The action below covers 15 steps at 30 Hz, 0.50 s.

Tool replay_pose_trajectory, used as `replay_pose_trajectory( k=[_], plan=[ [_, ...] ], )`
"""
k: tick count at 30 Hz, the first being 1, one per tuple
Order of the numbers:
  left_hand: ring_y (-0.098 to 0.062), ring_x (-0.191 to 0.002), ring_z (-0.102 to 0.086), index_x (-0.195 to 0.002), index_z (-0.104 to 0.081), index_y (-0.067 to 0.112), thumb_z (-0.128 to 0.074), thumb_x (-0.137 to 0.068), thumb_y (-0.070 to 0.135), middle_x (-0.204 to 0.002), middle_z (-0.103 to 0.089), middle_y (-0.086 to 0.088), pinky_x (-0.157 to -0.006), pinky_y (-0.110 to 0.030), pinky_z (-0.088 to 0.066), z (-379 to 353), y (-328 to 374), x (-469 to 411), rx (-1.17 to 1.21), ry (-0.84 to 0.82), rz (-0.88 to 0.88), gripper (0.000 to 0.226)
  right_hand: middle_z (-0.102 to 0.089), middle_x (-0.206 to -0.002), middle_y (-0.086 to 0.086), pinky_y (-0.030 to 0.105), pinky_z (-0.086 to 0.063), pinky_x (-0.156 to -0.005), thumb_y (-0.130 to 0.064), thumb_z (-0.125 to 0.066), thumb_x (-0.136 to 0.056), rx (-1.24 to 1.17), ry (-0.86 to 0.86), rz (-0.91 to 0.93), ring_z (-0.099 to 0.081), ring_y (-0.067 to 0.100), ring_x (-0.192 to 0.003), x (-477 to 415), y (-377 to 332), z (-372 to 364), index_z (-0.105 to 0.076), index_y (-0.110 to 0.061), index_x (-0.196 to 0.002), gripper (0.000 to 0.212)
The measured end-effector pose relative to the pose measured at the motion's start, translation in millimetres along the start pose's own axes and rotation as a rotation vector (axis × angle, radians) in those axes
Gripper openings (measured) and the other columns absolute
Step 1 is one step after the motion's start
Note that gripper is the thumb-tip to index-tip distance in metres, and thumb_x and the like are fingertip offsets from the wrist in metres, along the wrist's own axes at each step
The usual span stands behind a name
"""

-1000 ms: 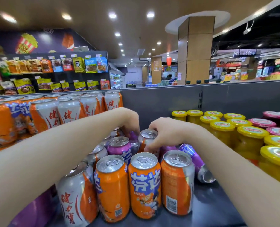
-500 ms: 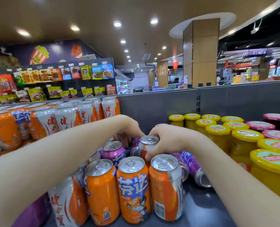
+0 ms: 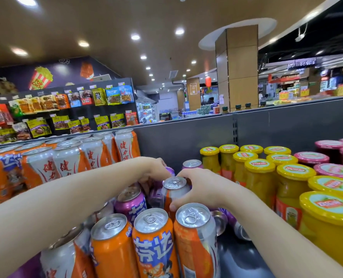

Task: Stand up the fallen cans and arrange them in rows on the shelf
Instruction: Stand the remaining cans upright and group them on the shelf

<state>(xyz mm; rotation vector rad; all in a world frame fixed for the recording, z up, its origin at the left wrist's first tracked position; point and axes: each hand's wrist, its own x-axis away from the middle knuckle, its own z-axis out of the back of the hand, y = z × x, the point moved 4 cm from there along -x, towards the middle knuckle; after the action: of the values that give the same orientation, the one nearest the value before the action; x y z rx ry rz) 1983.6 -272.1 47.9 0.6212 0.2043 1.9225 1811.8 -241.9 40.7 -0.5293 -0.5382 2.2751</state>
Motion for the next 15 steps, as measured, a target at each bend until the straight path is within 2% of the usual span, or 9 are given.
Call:
replay_pose_trajectory(
  k=[4,8,11,13,15],
  plan=[
    [-0.021,-0.091,-0.063,-0.129,-0.043,0.021,-0.083,-0.079,0.029,-0.112,-0.058,-0.007,-0.074,-0.038,-0.061,17,-1,8,-0.027,0.193,-0.165,0.065,-0.069,-0.097,-0.011,0.028,-0.053,-0.072,-0.053,-0.086,-0.066,-0.012,0.013,-0.006,-0.064,0.007,-0.087,3,-2,0,-0.065,-0.031,-0.107,0.05],
    [-0.021,-0.115,-0.058,-0.151,-0.027,0.026,-0.086,-0.078,0.024,-0.128,-0.052,0.0,-0.097,-0.035,-0.053,18,-10,16,-0.109,0.193,-0.319,0.093,-0.069,-0.099,-0.015,0.024,-0.053,-0.071,-0.052,-0.086,-0.067,-0.041,0.003,-0.024,-0.063,0.002,-0.087,4,-3,-1,-0.064,-0.034,-0.112,0.053],
    [-0.021,-0.126,-0.053,-0.15,-0.039,0.023,-0.086,-0.075,0.034,-0.144,-0.051,0.001,-0.101,-0.035,-0.05,21,-11,23,-0.337,0.226,-0.371,0.089,-0.07,-0.1,-0.015,0.03,-0.058,-0.078,-0.052,-0.086,-0.066,-0.019,-0.007,-0.042,-0.065,0.004,-0.089,6,-3,-1,-0.063,-0.036,-0.113,0.055],
    [-0.022,-0.121,-0.056,-0.145,-0.045,0.02,-0.085,-0.074,0.046,-0.141,-0.055,-0.001,-0.099,-0.037,-0.05,21,-11,27,-0.511,0.251,-0.376,0.085,-0.07,-0.104,-0.013,0.032,-0.059,-0.08,-0.044,-0.085,-0.071,-0.016,-0.04,-0.053,-0.067,0.009,-0.093,8,-3,2,-0.062,-0.034,-0.117,0.052],
    [-0.023,-0.118,-0.057,-0.144,-0.045,0.02,-0.084,-0.073,0.052,-0.139,-0.056,-0.002,-0.098,-0.037,-0.051,20,-10,31,-0.586,0.249,-0.377,0.087,-0.068,-0.114,-0.009,0.029,-0.058,-0.078,-0.033,-0.083,-0.076,-0.081,-0.078,-0.086,-0.067,0.011,-0.097,12,-1,7,-0.058,-0.031,-0.129,0.058]
  ],
)
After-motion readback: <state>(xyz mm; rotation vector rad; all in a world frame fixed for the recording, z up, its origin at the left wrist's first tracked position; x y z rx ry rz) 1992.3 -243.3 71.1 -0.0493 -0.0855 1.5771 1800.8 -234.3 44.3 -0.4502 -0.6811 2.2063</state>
